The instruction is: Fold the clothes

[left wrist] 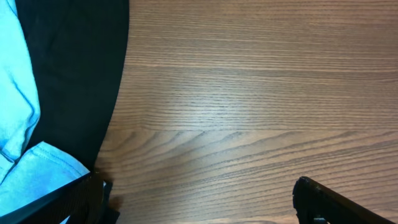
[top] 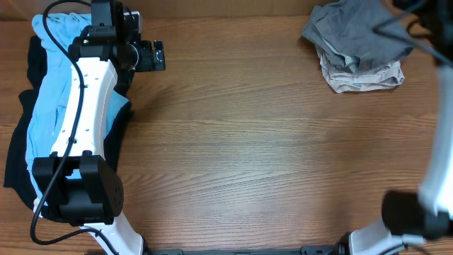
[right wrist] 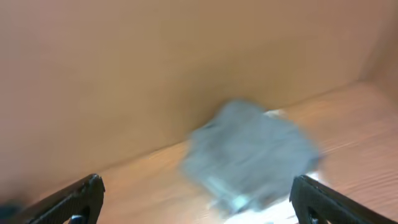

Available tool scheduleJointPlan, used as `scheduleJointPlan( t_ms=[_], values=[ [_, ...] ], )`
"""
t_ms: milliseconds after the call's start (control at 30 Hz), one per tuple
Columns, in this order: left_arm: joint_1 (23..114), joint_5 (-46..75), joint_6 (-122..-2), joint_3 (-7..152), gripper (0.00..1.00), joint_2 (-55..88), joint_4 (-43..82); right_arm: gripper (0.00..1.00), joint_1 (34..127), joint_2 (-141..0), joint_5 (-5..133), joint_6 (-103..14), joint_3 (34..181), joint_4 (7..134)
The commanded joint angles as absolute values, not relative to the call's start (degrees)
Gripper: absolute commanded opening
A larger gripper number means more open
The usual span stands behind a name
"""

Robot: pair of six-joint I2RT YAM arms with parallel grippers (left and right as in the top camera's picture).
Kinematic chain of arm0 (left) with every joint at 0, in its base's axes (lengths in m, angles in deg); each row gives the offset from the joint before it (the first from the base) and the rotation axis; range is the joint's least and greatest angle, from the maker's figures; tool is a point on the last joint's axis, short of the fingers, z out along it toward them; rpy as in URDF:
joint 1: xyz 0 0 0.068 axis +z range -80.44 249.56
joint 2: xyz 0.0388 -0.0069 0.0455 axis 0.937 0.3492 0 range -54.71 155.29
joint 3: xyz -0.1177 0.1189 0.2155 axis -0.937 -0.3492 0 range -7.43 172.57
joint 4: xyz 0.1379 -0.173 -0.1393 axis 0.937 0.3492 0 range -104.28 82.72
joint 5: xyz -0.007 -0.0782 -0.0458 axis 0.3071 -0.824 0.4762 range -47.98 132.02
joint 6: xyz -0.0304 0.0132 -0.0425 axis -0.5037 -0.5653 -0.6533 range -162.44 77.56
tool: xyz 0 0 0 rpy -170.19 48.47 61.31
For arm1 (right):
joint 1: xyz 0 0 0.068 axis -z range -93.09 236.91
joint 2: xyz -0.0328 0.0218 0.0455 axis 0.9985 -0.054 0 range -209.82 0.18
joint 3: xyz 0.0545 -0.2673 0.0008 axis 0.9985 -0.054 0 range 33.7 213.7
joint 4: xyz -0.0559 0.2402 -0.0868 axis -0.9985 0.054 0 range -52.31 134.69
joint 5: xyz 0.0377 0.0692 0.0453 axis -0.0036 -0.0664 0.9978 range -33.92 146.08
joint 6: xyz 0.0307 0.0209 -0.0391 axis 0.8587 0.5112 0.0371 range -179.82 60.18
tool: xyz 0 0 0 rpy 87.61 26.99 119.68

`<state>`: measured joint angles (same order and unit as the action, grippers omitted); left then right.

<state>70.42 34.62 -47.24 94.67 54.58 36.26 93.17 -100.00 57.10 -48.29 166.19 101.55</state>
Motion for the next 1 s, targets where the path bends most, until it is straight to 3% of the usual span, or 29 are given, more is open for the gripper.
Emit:
scheduleJointPlan(
  t_ms=[0,100,300,567,800,967],
  values=[
    [70.5,35.0,-47.6,95.9,1.00,53.8,36.0,1.00,92.9,-98.8,85.6,-47.3,165.5,104.7],
    [70.5,35.0,-47.6,95.9,1.00,53.8,36.0,1.00,92.9,-97.2,95.8,-47.4,165.5,105.0],
    [70.5,35.0,-47.6,95.9,1.00,53.8,36.0,1.00,93.1,-97.0,95.8,-47.6,165.4,108.7],
    [70.5,35.0,-47.6,95.9,1.00,53.8,36.0,1.00,92.8,-95.9,78.3,-48.0,164.8,114.1],
    [70.5,35.0,-47.6,95.9,1.00,53.8,36.0,1.00,88.8,-87.2,69.6,-53.6,155.9,105.6],
    [70.5,35.0,-47.6,95.9,1.00,53.8,36.0,1.00,86.5,-77.1,69.4,-57.9,140.7,96.2]
  ],
)
